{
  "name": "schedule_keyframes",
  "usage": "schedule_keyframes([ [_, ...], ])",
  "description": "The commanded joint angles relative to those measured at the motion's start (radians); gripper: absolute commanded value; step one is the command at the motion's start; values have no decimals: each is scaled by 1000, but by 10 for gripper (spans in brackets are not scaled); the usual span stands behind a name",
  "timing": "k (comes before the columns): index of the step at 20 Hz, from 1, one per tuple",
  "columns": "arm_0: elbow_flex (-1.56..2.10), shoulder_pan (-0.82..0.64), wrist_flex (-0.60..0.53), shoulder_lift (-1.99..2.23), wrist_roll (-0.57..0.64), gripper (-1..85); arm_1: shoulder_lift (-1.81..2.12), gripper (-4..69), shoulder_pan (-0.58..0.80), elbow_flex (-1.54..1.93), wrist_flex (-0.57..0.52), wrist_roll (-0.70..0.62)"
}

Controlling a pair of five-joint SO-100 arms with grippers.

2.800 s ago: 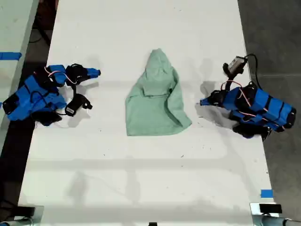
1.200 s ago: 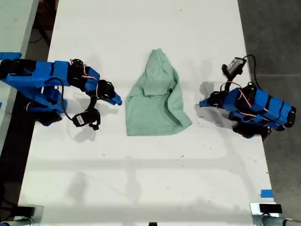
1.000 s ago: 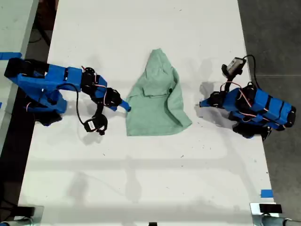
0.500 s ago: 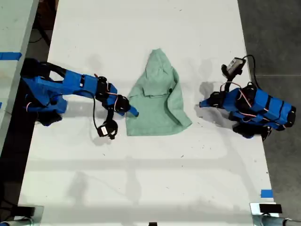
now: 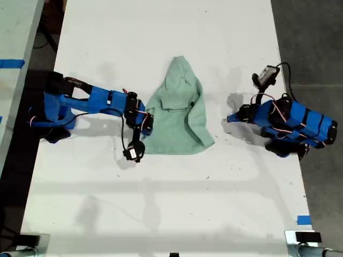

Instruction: Fold t shirt

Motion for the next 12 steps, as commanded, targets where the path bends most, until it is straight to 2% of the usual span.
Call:
schedule_keyframes([
  [1,-109,2,137,-9,-14,-3,15,21,-6,54,3,11],
  [5,-474,-5,425,-100,44,-3,15,21,-6,54,3,11],
  [7,-540,-17,457,-84,80,-3,15,21,-6,54,3,9],
  [12,-588,-40,434,-35,137,-3,15,21,-5,54,3,6],
])
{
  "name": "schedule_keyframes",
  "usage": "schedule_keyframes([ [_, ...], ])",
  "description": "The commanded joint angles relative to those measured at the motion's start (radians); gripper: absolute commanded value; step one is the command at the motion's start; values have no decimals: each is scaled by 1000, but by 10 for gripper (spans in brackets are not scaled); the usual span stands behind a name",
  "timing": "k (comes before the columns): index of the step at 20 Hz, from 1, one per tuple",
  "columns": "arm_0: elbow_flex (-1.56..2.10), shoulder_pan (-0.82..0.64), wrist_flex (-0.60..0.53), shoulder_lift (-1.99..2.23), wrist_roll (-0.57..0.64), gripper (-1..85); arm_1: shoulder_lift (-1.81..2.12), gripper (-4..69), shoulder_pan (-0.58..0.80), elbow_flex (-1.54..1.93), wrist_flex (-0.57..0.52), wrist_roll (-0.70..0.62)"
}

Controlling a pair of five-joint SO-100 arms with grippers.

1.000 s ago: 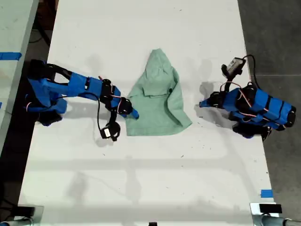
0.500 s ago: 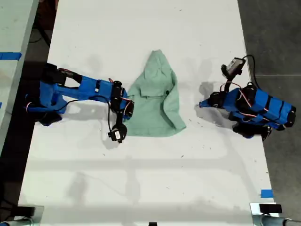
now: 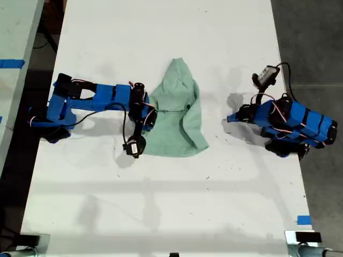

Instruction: Fold t shirt

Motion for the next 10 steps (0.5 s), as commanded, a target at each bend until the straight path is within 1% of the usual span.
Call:
schedule_keyframes([
  [1,-87,-26,-32,75,38,-3,15,21,-5,54,3,6],
  [4,-91,-32,-98,66,58,-3,15,21,-5,54,3,5],
  [8,-92,-17,-256,94,138,-3,15,21,-3,54,3,3],
  [10,-92,-5,-359,104,187,-3,15,21,-2,54,3,2],
])
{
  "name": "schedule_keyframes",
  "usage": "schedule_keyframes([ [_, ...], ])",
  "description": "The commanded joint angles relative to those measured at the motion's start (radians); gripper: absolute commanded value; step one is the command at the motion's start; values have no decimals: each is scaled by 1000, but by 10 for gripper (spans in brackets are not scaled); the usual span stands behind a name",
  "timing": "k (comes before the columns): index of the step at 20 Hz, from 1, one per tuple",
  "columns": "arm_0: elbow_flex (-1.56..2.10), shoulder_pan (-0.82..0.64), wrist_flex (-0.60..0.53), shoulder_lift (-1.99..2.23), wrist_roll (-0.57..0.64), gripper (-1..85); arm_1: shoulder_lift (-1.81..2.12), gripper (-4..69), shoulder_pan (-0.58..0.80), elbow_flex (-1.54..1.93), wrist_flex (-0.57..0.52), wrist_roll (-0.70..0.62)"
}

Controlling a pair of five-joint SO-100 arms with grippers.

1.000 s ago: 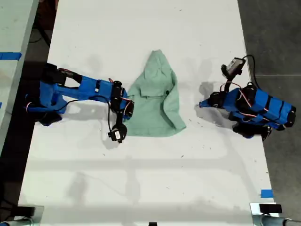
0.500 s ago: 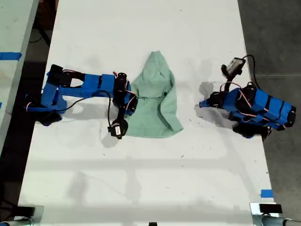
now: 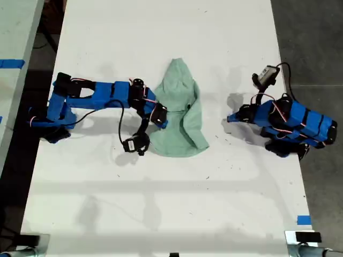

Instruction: Fold t shirt

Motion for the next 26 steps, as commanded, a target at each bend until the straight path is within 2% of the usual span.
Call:
schedule_keyframes([
  [1,-60,11,-120,91,55,-3,15,21,-2,54,3,2],
  [4,-57,12,-218,54,69,-1,15,21,-3,54,3,2],
  [5,-44,12,-261,43,63,91,15,21,-3,54,3,2],
  [6,-40,9,-299,29,51,231,15,21,-5,54,3,2],
  [8,-38,2,-371,8,46,336,15,21,-6,54,3,2],
  [12,-38,-8,-414,29,80,154,15,21,-12,54,3,3],
  [15,14,-17,-405,141,110,131,15,21,-15,54,3,3],
  [17,97,-48,-334,301,112,104,15,21,-18,54,3,3],
  [19,337,-117,-362,586,97,62,15,21,-18,54,3,3],
  [22,908,-302,-523,1154,87,-2,15,21,-20,54,3,3],
  [26,1513,-512,-609,1684,127,-3,15,21,-17,54,3,3],
])
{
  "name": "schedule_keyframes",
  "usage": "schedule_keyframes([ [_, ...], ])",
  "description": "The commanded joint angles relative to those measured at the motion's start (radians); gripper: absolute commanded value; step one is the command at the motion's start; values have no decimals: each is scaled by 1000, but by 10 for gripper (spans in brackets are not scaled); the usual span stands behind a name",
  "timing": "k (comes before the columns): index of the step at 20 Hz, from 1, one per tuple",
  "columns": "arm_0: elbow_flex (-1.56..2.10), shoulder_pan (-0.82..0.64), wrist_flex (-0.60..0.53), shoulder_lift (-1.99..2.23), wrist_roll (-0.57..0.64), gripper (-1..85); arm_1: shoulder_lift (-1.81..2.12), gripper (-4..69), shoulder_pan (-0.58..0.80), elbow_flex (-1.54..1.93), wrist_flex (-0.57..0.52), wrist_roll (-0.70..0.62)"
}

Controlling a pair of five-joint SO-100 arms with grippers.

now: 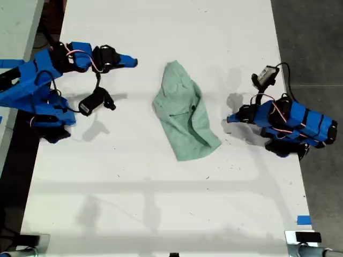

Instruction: Fold t shirt

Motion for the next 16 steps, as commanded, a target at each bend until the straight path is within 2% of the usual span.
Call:
schedule_keyframes([
  [1,399,-78,-83,380,31,-3,15,21,-2,54,3,3],
  [3,719,-95,-160,706,75,-3,15,21,2,54,3,5],
  [4,873,-109,-92,969,78,-3,15,21,2,54,3,6],
  [5,937,-121,-71,989,54,-3,14,21,3,54,3,8],
  [7,996,-89,-117,986,51,-3,14,21,3,54,3,11],
  [12,996,-141,51,986,71,-3,12,21,18,54,3,12],
  [16,996,-163,112,986,25,-3,12,21,31,54,3,11],
])
